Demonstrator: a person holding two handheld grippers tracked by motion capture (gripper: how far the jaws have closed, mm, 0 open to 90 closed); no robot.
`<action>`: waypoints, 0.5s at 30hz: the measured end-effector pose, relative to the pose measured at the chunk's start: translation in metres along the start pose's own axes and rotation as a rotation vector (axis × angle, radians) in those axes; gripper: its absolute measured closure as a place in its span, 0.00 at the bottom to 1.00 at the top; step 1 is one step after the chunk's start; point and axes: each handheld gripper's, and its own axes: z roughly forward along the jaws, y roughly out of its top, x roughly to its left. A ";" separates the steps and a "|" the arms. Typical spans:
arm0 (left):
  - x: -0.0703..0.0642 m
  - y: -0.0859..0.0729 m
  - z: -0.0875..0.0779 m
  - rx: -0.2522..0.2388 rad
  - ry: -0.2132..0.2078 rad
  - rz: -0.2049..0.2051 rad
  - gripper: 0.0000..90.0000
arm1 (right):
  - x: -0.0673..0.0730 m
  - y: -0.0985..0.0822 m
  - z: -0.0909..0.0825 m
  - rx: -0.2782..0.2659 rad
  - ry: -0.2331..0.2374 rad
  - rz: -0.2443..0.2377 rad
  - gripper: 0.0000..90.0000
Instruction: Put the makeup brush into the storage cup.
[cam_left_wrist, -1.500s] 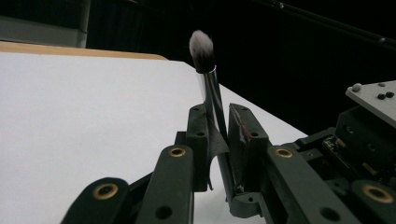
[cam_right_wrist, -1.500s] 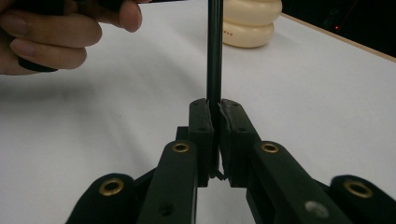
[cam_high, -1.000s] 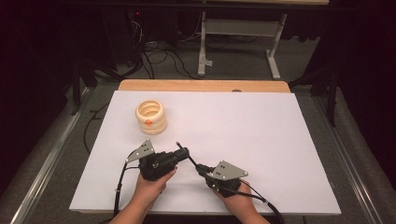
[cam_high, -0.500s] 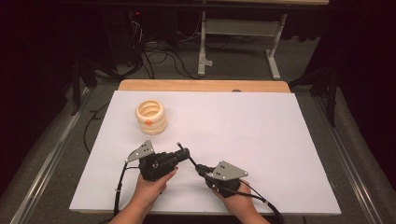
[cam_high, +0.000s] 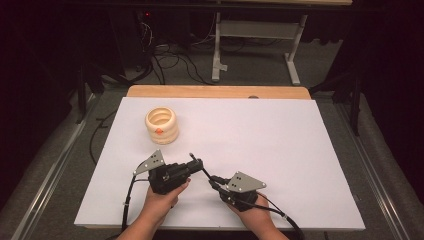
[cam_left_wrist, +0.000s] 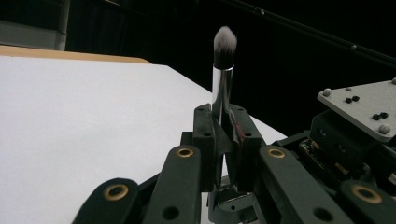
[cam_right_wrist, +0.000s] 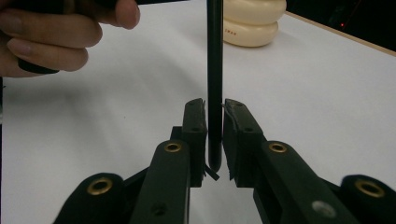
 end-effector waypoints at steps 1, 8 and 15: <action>0.000 0.000 0.000 -0.002 -0.001 0.001 0.92 | 0.000 0.000 0.000 0.002 -0.002 0.000 0.89; 0.000 0.000 -0.001 0.001 0.005 0.014 0.92 | -0.001 0.001 -0.001 -0.006 0.004 0.012 0.86; 0.001 0.001 -0.002 0.009 0.024 0.021 0.92 | -0.002 0.001 -0.002 -0.006 0.004 0.011 0.83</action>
